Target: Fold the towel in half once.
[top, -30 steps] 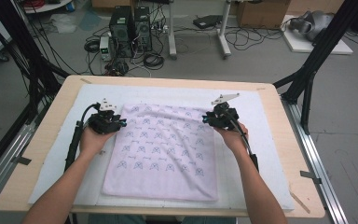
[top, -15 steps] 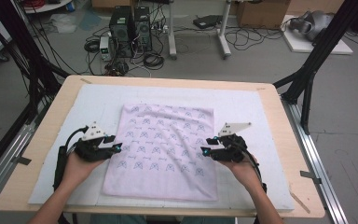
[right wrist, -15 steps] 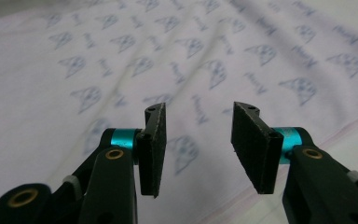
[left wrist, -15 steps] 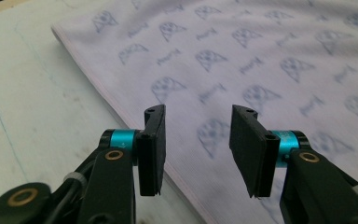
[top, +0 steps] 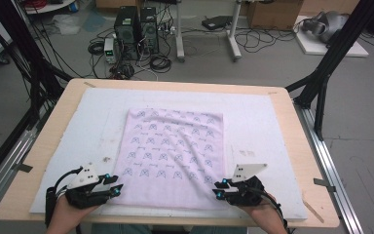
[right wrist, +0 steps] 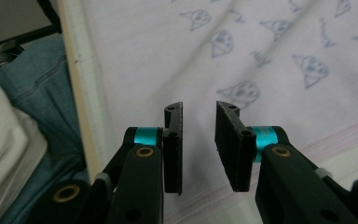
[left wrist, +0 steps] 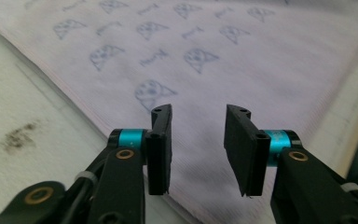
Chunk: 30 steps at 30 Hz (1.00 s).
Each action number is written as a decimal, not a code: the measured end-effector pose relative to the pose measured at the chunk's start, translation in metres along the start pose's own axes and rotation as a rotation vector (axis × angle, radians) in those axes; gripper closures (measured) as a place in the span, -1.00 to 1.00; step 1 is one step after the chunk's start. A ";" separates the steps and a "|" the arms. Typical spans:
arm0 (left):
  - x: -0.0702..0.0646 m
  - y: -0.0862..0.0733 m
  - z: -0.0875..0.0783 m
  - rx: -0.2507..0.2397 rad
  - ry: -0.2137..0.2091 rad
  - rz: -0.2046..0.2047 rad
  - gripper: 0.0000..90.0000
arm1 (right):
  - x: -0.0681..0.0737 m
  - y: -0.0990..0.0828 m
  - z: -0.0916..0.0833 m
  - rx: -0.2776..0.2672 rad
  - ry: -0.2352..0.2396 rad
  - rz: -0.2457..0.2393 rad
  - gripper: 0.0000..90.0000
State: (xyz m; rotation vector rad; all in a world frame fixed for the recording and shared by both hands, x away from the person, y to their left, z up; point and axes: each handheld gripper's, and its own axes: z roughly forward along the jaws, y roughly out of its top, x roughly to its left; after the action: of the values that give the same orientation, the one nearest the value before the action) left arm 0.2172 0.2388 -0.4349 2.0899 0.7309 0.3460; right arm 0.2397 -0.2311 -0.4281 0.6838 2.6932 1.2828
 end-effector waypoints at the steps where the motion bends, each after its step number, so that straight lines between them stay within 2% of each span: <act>1: -0.001 -0.002 -0.001 0.007 -0.008 0.000 0.44 | 0.001 -0.004 -0.001 -0.005 0.004 0.005 0.53; 3: -0.003 -0.005 -0.001 0.023 -0.015 0.014 0.42 | 0.002 -0.010 -0.002 -0.013 0.025 0.011 0.44; 5: -0.004 -0.009 -0.001 0.032 -0.047 0.014 0.36 | 0.004 -0.014 -0.003 -0.013 0.039 0.010 0.38; 7: -0.004 -0.012 0.003 0.060 -0.088 0.014 0.31 | 0.006 -0.018 -0.002 -0.002 0.058 -0.011 0.38; 9: -0.001 -0.014 0.003 0.046 -0.109 0.005 0.28 | 0.008 -0.022 0.001 0.017 0.066 -0.022 0.32; 10: 0.000 -0.014 0.004 0.042 -0.112 -0.001 0.29 | 0.009 -0.023 0.002 0.020 0.072 -0.025 0.28; 12: -0.001 -0.014 0.004 0.046 -0.108 0.021 0.31 | 0.011 -0.024 0.003 0.018 0.066 -0.043 0.23; 13: -0.002 -0.014 0.004 0.048 -0.097 0.033 0.34 | 0.014 -0.023 0.004 0.031 0.052 -0.069 0.23; 15: -0.003 -0.014 0.004 0.047 -0.079 0.040 0.45 | 0.018 -0.023 0.005 0.038 0.014 -0.115 0.31; 16: -0.003 -0.014 0.004 0.049 -0.068 0.043 0.53 | 0.018 -0.023 0.005 0.036 0.011 -0.116 0.37; 19: -0.008 -0.015 0.003 0.039 -0.048 0.054 0.89 | 0.017 -0.023 0.004 0.038 0.015 -0.106 0.76; 21: -0.009 -0.017 0.002 0.027 -0.039 0.038 0.92 | 0.018 -0.023 0.003 0.039 0.018 -0.107 0.85; 23: -0.009 -0.017 0.001 0.031 -0.040 0.031 0.94 | 0.014 -0.021 0.001 0.045 0.045 -0.105 0.93; 26: -0.012 -0.016 -0.003 0.026 -0.047 0.032 0.94 | 0.009 -0.020 -0.003 0.035 0.072 -0.077 0.95; 30: -0.019 -0.017 -0.008 0.024 -0.056 0.038 0.94 | 0.013 -0.019 -0.008 0.046 0.072 -0.094 0.95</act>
State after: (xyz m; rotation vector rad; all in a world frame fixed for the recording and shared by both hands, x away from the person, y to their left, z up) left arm 0.1914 0.2403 -0.4438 2.1292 0.6662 0.2995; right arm 0.2188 -0.2416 -0.4358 0.5183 2.7827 1.2505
